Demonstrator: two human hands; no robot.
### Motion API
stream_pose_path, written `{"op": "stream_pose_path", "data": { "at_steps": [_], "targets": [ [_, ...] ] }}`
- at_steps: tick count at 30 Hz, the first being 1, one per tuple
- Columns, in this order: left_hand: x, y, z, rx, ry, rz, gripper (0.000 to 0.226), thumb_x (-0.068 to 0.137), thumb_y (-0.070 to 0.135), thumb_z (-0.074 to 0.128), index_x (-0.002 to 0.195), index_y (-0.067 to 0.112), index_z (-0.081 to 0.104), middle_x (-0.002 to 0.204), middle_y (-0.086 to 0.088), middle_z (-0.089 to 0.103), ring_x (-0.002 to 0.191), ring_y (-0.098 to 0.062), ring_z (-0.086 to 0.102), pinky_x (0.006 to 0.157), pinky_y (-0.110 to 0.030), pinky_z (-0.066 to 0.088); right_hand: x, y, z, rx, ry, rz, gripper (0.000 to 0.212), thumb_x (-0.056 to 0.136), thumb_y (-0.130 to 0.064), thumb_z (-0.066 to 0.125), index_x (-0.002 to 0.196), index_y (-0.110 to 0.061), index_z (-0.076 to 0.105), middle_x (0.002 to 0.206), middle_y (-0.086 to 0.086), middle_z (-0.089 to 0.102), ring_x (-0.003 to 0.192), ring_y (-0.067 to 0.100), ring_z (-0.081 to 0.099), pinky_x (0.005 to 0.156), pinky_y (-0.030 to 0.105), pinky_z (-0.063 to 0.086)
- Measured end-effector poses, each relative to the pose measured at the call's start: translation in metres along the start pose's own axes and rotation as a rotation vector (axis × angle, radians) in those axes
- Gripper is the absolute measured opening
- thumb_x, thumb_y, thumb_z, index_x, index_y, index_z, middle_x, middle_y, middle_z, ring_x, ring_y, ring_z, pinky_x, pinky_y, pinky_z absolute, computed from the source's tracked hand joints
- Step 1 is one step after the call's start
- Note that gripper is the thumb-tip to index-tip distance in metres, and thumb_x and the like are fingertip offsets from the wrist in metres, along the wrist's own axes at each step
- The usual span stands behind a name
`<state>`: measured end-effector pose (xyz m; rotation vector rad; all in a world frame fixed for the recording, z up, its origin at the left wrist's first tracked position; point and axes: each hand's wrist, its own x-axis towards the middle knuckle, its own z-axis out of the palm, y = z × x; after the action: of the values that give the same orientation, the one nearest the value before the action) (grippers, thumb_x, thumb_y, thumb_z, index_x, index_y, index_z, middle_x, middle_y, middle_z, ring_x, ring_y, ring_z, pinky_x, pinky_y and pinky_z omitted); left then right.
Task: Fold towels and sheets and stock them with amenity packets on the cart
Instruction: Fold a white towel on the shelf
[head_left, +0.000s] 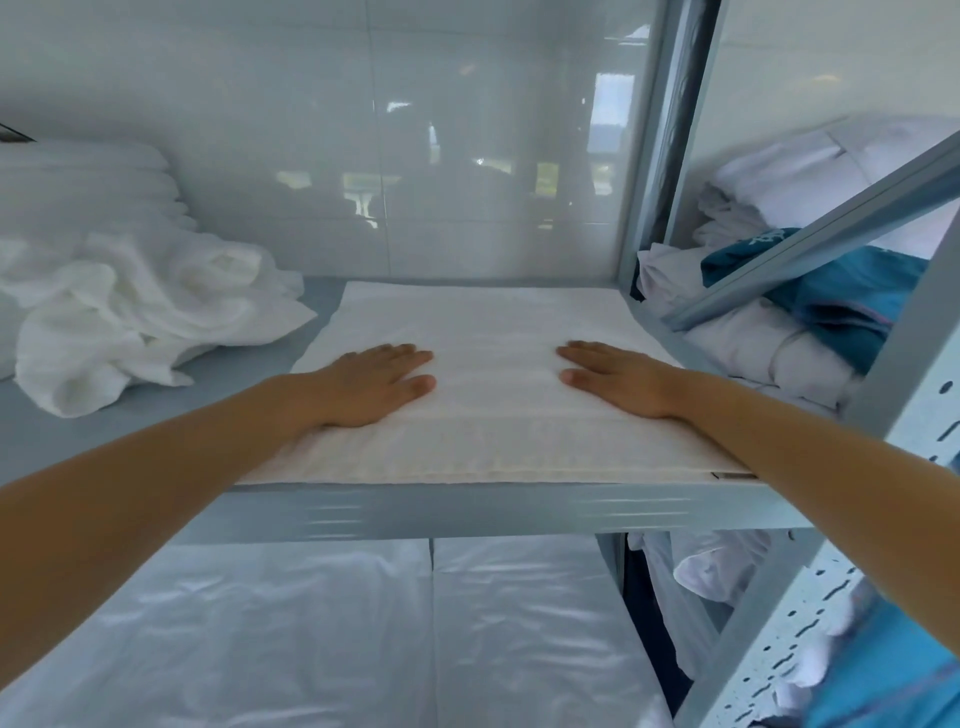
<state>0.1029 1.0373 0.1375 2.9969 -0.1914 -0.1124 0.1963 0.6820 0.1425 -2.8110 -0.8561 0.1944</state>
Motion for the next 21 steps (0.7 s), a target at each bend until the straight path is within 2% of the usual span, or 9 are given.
{"op": "stream_pose_path", "data": {
  "at_steps": [5,8,13,17,18,19,21],
  "targets": [
    [-0.016,0.007,0.005,0.031,-0.01,-0.009,0.082,0.09,0.078,0.011,0.162,0.041,0.005,0.171,0.01,0.001,0.157,-0.013,0.002,0.127,-0.046,0.006,-0.027,-0.005,0.003,-0.02,0.011,0.006,0.081,0.092,-0.078,0.019,0.162,-0.039,0.011,0.17,-0.014,0.006,0.156,0.007,0.003,0.127,0.034,0.001],
    [-0.041,0.015,0.01,0.037,-0.034,-0.002,0.087,0.084,0.08,0.006,0.162,0.041,0.001,0.171,0.011,-0.003,0.157,-0.013,-0.002,0.127,-0.045,0.004,-0.054,-0.012,0.01,-0.036,0.012,-0.008,0.08,0.092,-0.078,0.017,0.162,-0.04,0.008,0.17,-0.016,0.003,0.156,0.005,0.001,0.127,0.034,0.001],
    [-0.101,0.034,0.021,0.046,-0.016,0.016,0.092,0.079,0.082,-0.001,0.161,0.042,-0.003,0.17,0.014,-0.008,0.157,-0.011,-0.006,0.126,-0.043,0.002,-0.107,-0.024,0.024,-0.056,0.014,-0.047,0.076,0.093,-0.08,0.013,0.16,-0.047,0.0,0.167,-0.025,-0.004,0.153,-0.003,-0.006,0.125,0.029,-0.001],
    [-0.135,0.039,0.029,0.057,0.014,0.054,0.088,0.082,0.084,-0.002,0.16,0.044,-0.005,0.169,0.017,-0.008,0.156,-0.008,-0.007,0.126,-0.039,0.003,-0.138,-0.033,0.034,-0.093,0.049,-0.081,0.073,0.092,-0.082,0.012,0.158,-0.052,-0.002,0.165,-0.029,-0.007,0.152,-0.006,-0.009,0.124,0.025,-0.001],
    [-0.14,0.039,0.027,0.034,-0.005,0.06,0.089,0.082,0.085,-0.001,0.161,0.044,0.0,0.169,0.018,-0.004,0.156,-0.008,-0.003,0.125,-0.038,0.004,-0.141,-0.034,0.033,-0.084,0.032,-0.074,0.074,0.092,-0.082,0.015,0.158,-0.052,0.0,0.164,-0.031,-0.006,0.152,-0.007,-0.008,0.122,0.022,-0.002],
    [-0.141,0.038,0.021,-0.011,-0.019,0.063,0.091,0.081,0.087,-0.001,0.16,0.045,0.013,0.169,0.017,0.007,0.156,-0.008,0.007,0.124,-0.035,0.01,-0.143,-0.036,0.03,-0.031,0.018,-0.056,0.077,0.09,-0.084,0.02,0.159,-0.052,0.005,0.164,-0.032,-0.002,0.151,-0.009,-0.005,0.119,0.019,-0.002],
    [-0.13,0.04,0.006,-0.148,0.073,0.058,0.095,0.08,0.092,0.003,0.143,0.038,0.05,0.154,0.01,0.045,0.142,-0.016,0.041,0.112,-0.032,0.031,-0.134,-0.043,0.022,0.129,0.059,-0.025,0.082,0.086,-0.086,0.029,0.158,-0.048,0.022,0.163,-0.032,0.01,0.15,-0.009,0.006,0.119,0.019,0.0]
  ]
}}
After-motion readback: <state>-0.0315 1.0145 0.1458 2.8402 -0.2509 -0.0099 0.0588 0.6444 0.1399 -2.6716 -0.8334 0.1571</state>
